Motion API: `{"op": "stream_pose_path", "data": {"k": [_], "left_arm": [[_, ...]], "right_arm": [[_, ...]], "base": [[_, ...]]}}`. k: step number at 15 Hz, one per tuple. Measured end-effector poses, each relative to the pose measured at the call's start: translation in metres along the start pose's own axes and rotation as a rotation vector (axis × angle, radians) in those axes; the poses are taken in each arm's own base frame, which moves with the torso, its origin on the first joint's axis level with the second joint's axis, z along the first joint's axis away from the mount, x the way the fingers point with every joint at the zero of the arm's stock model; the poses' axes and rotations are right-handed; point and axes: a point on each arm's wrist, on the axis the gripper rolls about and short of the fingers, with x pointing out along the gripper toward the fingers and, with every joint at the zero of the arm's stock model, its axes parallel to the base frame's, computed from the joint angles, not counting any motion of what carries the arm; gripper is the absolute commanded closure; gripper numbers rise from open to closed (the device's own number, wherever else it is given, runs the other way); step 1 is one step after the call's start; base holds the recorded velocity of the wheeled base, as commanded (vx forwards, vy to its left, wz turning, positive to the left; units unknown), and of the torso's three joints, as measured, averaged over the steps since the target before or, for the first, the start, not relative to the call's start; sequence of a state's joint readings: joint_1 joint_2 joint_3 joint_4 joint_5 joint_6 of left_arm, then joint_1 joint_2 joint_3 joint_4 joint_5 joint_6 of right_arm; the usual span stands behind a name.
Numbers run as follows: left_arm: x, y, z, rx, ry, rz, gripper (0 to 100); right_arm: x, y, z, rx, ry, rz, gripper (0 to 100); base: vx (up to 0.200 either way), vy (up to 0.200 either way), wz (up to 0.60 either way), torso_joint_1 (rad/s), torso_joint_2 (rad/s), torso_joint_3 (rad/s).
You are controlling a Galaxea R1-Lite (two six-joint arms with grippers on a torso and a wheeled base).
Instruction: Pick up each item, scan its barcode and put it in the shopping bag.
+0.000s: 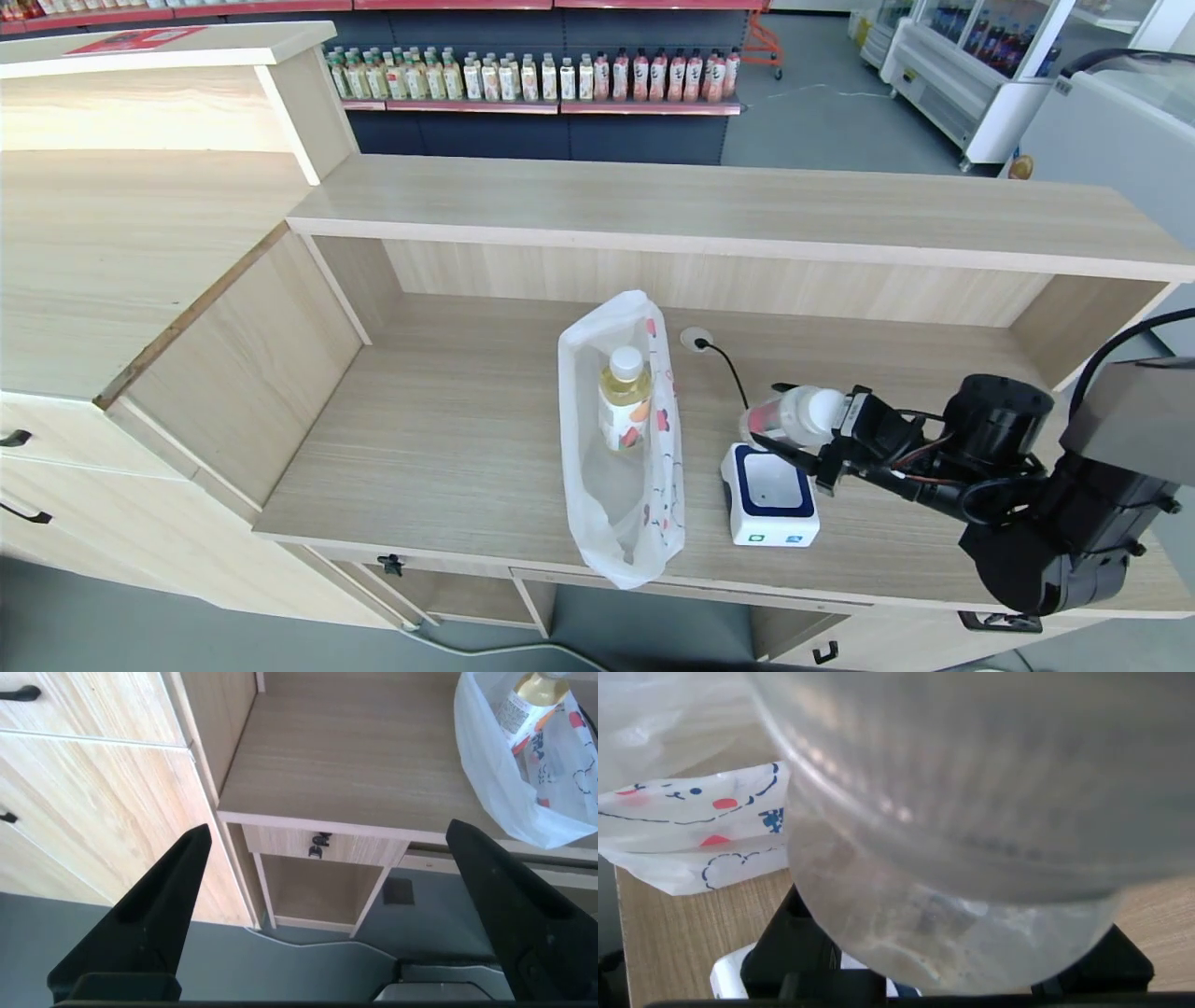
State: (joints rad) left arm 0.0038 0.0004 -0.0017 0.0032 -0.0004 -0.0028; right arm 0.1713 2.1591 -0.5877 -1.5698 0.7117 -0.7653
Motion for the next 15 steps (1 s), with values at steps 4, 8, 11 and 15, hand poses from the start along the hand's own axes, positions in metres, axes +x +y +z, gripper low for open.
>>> {"op": "stream_pose_path", "data": {"k": [4, 8, 11, 15], "left_arm": [[0.0, 0.0, 0.0, 0.0, 0.0, 0.0, 0], [0.0, 0.0, 0.0, 0.0, 0.0, 0.001, 0], [0.0, 0.0, 0.0, 0.0, 0.0, 0.0, 0], [0.0, 0.0, 0.0, 0.0, 0.0, 0.0, 0]], "right_arm": [[-0.001, 0.002, -0.017, -0.017, 0.013, 0.018, 100], [0.006, 0.0, -0.024, -0.048, -0.004, 0.022, 100], [0.007, 0.001, -0.025, -0.051, -0.004, 0.024, 100], [0.006, 0.0, -0.023, -0.06, -0.005, 0.024, 100]], "base": [[0.0, 0.0, 0.0, 0.0, 0.0, 0.0], [0.0, 0.0, 0.0, 0.0, 0.0, 0.0], [0.0, 0.0, 0.0, 0.0, 0.0, 0.0], [0.0, 0.0, 0.0, 0.0, 0.0, 0.0]]}}
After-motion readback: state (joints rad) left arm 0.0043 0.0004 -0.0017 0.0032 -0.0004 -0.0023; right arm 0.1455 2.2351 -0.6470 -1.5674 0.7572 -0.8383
